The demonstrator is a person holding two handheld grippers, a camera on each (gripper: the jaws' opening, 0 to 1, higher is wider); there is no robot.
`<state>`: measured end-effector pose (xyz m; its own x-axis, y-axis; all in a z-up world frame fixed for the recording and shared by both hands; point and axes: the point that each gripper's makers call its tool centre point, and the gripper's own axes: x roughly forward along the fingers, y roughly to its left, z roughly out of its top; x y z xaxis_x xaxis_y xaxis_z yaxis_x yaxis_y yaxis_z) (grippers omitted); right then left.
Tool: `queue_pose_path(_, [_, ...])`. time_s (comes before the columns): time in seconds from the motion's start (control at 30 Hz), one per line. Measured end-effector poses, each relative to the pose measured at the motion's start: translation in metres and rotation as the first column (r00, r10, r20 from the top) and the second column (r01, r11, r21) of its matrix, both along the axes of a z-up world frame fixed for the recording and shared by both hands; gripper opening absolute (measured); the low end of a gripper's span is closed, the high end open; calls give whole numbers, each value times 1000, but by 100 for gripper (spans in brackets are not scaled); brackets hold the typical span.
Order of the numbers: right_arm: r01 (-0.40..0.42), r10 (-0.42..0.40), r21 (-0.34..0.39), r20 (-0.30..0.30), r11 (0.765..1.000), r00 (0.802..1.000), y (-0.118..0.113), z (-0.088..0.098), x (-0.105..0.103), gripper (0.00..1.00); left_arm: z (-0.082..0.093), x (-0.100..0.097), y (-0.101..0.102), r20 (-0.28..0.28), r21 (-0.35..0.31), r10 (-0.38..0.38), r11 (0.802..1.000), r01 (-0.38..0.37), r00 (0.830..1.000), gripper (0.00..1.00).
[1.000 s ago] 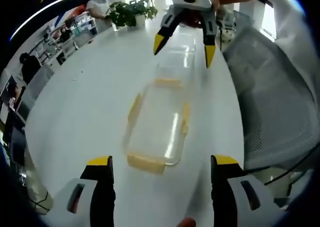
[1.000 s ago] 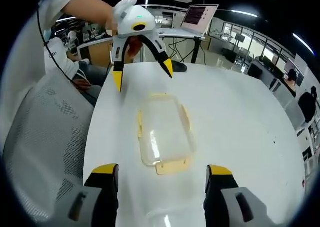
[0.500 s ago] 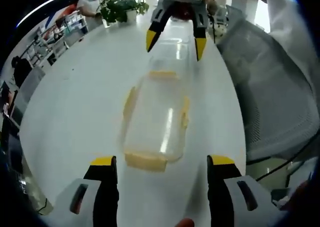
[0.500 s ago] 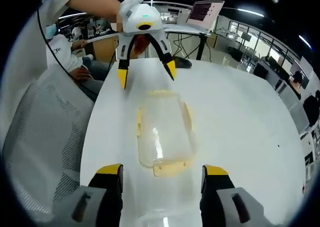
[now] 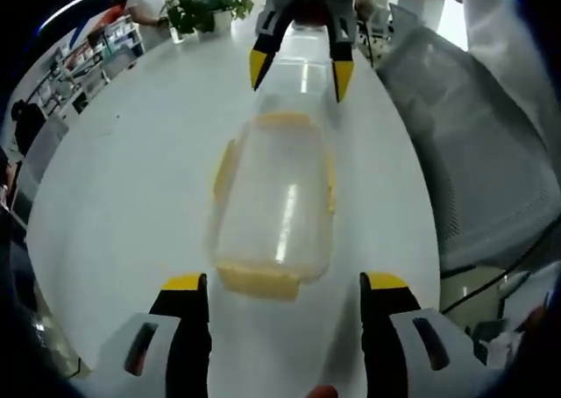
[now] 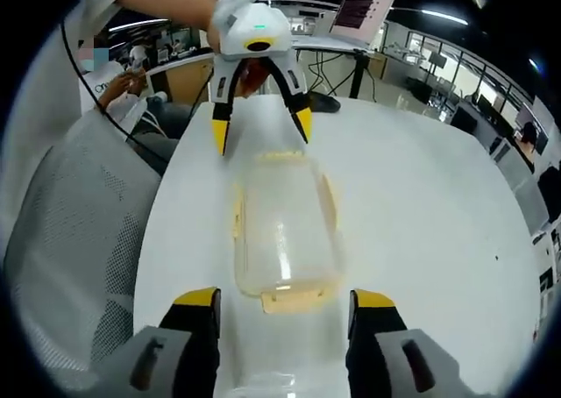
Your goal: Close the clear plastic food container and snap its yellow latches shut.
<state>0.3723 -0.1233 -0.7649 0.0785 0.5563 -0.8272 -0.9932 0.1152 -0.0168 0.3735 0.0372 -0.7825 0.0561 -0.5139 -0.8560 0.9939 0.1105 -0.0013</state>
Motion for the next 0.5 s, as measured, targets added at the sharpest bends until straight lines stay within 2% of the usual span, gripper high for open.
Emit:
queue_pose_path(0.17, [-15,15,-25,4,1000,1000,2,-2,4,54,-2,-3,-1,-24,0,-35,999,35,999,63])
queue_pose_path(0.3, [-40,40,-68,3,997,999,0,-7,5,49,-5,1,-1,-13,13,-56,998,57,998,63])
queue_pose_path(0.5, [-43,41,-94,-18,995,999,-1,-10,6,47,-8,6,0,-18,14,-56,998,57,998,61])
